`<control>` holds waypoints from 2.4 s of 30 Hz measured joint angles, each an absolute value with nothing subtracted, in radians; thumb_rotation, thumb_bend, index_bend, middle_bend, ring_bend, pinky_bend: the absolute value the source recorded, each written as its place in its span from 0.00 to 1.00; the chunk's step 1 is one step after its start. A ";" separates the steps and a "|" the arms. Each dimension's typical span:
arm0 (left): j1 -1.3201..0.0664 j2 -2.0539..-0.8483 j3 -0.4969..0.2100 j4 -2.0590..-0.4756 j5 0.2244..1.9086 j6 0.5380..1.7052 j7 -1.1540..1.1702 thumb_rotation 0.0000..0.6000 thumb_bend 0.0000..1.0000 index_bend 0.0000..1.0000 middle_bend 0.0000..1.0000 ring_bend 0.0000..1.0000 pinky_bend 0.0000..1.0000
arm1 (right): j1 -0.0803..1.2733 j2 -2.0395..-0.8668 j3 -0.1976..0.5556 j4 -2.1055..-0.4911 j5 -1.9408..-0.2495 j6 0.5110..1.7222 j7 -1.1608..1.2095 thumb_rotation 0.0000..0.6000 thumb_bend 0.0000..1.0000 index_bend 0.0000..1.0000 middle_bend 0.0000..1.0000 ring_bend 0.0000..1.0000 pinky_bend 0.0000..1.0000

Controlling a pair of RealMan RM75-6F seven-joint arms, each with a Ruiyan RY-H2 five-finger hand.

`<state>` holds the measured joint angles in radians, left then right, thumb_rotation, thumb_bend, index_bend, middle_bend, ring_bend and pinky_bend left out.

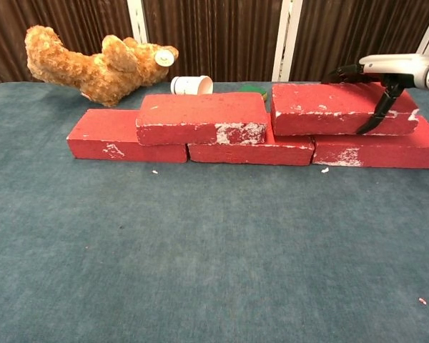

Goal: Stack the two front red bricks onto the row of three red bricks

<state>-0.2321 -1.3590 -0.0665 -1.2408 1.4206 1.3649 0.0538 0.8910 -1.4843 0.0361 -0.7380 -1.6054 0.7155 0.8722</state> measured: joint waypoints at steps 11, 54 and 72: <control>-0.234 -1.352 -0.063 -1.243 1.428 1.355 0.039 1.00 0.27 0.00 0.00 0.00 0.05 | 0.911 -1.496 0.037 -0.767 -1.565 0.679 0.790 1.00 0.18 0.50 0.59 0.53 0.74; -0.234 -1.342 -0.059 -1.251 1.452 1.354 -0.005 1.00 0.27 0.00 0.00 0.00 0.05 | 0.902 -1.483 0.078 -0.871 -1.450 0.646 0.623 1.00 0.16 0.00 0.24 0.20 0.42; -0.236 -1.344 -0.058 -1.243 1.454 1.350 -0.016 1.00 0.27 0.00 0.00 0.00 0.05 | 0.899 -1.478 0.078 -0.883 -1.445 0.633 0.609 1.00 0.07 0.00 0.14 0.08 0.33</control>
<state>-0.2360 -1.3436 -0.0584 -1.2427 1.4541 1.3495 -0.0160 0.8995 -1.4779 0.0784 -0.8835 -1.4446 0.6326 0.6093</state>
